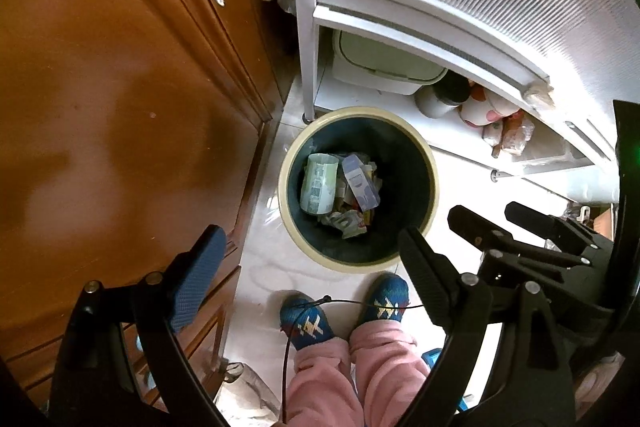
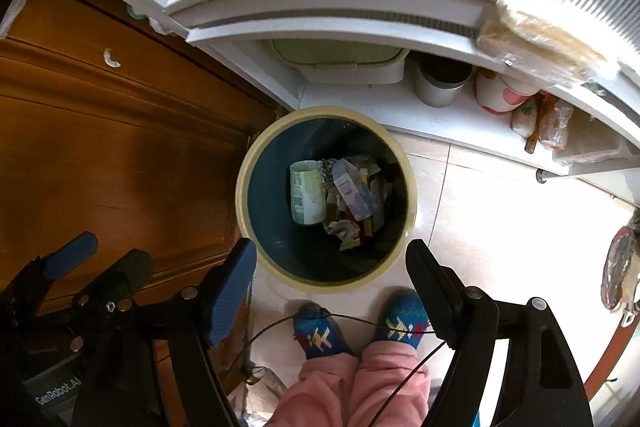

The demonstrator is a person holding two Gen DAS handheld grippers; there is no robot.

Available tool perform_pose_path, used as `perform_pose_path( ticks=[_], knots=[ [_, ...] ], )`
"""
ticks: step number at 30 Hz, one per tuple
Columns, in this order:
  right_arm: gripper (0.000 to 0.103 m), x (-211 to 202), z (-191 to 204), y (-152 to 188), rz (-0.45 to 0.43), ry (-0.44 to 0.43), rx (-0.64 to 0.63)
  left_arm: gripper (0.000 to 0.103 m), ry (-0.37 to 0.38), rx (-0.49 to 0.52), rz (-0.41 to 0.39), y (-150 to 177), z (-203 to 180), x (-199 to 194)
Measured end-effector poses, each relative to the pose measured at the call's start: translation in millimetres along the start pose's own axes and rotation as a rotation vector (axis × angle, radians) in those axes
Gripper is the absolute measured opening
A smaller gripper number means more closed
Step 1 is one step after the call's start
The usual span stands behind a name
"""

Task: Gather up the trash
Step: 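Raise both tools back above the counter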

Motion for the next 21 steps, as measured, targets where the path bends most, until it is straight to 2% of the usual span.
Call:
perform_pose_path(
  ticks=[7,21],
  knots=[
    [0.079,-50.1,10.8,1.4,-0.018,-0.002,0.01,0.086,0.019,0.02,-0.017,-3.7,-2.8,-55.3],
    [0.079,-188.6,41.7,2.7,-0.082,0.009,0.014,0.086,0.077,0.073,-0.021,-0.2,-11.1,-192.9]
  ],
)
Point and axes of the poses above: each gripper's, at about its wrist camera, not at the fingertips, and x roughly the way its jaws point, z to its left, y to its underside, the point moved 9 cm from there along x, roughly the way its jaws point, and after that the axes turned 5 degrees about -z, right-handed, at the moved point
